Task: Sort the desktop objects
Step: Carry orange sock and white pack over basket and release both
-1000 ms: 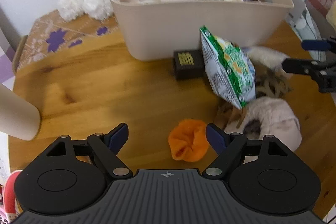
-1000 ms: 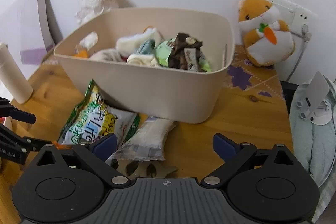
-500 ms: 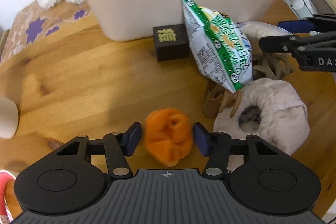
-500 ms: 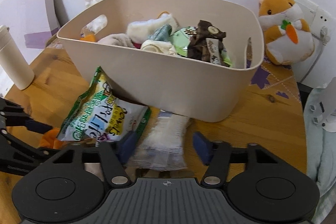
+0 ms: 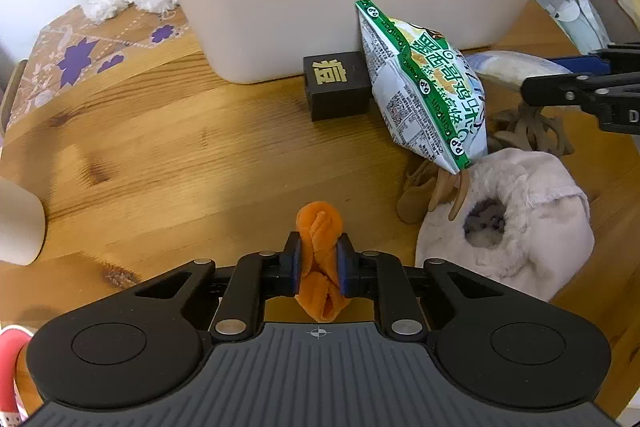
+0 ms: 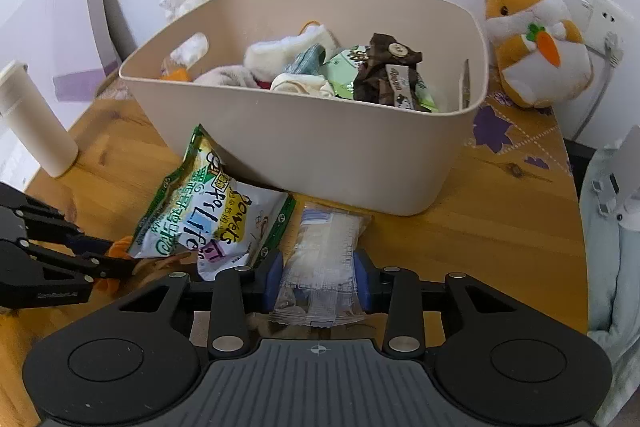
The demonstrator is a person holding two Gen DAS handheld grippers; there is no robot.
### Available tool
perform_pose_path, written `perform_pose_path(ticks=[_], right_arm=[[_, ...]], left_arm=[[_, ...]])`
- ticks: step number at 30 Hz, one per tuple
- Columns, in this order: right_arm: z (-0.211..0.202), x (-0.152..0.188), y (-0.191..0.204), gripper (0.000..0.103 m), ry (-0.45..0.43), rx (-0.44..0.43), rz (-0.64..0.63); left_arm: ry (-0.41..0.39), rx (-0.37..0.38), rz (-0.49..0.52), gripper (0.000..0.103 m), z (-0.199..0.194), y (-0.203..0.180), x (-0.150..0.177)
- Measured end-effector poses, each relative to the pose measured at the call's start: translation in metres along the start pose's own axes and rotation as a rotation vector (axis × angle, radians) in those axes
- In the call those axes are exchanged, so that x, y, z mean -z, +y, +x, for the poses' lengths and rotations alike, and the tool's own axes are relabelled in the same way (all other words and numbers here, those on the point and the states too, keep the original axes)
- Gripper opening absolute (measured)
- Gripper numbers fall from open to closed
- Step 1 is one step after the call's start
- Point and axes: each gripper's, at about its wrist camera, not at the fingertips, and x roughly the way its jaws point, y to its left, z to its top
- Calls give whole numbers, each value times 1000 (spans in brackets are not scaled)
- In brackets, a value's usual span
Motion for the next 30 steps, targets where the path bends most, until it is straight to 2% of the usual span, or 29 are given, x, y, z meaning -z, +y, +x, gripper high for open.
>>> perform_pose_path(ticks=[7, 14, 20, 30], right_arm=[[-21, 4, -13, 34, -44, -31, 91], [-47, 2, -29, 34, -107, -42, 144], [-67, -4, -37, 35, -145, -37, 135], [-105, -16, -36, 35, -200, -80, 111]], left_arm=[[-32, -1, -16, 17, -11, 8, 2], [-103, -24, -16, 17, -33, 14, -7], [-185, -30, -18, 17, -60, 23, -25], [-323, -31, -3, 17, -97, 21, -64]])
